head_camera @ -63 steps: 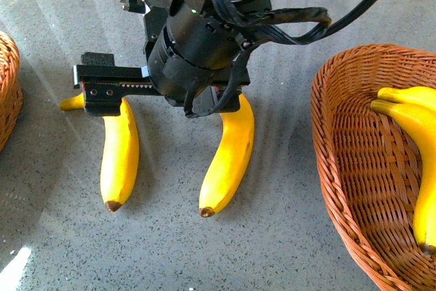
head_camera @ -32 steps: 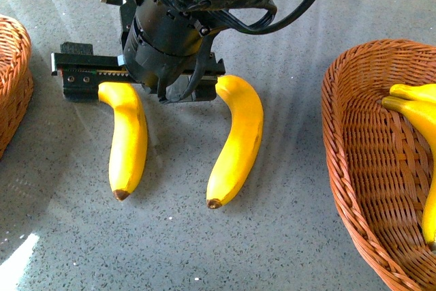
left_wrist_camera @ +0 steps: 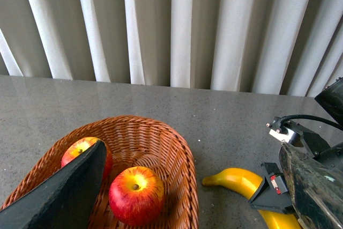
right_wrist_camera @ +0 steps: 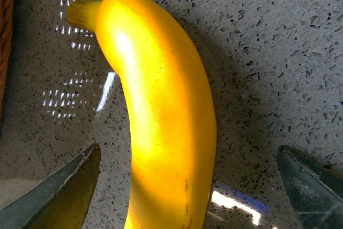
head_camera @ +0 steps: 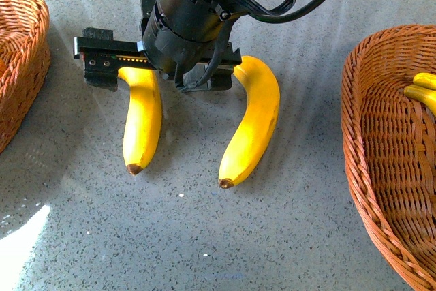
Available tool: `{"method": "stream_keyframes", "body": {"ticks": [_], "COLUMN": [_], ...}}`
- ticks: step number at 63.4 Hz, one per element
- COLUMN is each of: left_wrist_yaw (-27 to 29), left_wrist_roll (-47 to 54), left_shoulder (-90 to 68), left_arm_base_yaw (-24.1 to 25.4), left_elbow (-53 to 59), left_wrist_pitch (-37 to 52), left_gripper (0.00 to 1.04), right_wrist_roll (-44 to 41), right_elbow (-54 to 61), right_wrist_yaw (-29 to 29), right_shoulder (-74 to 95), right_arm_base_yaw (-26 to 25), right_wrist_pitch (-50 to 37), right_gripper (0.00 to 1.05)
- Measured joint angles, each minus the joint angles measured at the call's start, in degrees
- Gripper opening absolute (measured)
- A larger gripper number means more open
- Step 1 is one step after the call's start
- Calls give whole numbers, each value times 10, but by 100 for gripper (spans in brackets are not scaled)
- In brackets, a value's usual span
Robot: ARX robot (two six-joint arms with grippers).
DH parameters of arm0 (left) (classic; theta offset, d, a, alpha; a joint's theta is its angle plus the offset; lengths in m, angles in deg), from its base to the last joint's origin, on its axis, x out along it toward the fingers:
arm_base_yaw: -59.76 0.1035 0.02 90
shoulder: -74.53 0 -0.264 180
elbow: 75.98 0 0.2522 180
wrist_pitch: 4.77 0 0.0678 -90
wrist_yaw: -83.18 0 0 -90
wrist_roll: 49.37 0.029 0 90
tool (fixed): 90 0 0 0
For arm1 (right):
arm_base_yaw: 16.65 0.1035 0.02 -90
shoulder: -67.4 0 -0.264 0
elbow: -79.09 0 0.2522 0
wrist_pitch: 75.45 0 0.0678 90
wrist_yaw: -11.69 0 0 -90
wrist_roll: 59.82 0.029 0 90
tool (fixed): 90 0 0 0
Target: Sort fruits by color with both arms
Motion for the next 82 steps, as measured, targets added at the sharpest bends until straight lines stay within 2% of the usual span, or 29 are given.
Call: {"method": "stream_keyframes", "body": {"ticks": [10,31,38,60,72,82], "left_wrist_yaw": [0,0,0,0,0,0], "left_wrist_roll": [0,0,0,0,0,0], "left_shoulder": [0,0,0,0,0,0], "left_arm_base_yaw": [0,0,0,0,0,0], "left_elbow": [0,0,0,0,0,0], "left_wrist_pitch": [0,0,0,0,0,0], "left_gripper": [96,96,96,96,96,96], "right_wrist_roll": [-7,-13,-12,-16,-13,-24], "right_elbow": [0,4,9,67,145,236], "right_wrist_yaw": [-8,-18,-19,-32,-32,-18], "right_shoulder": [0,8,8,-30,-120,-261], "right_arm_base_yaw": [0,1,1,-16,-63,-119], "right_wrist_pitch": [5,4,-2,-50,-107,-165], "right_gripper": [93,44,32,29,29,29]}}
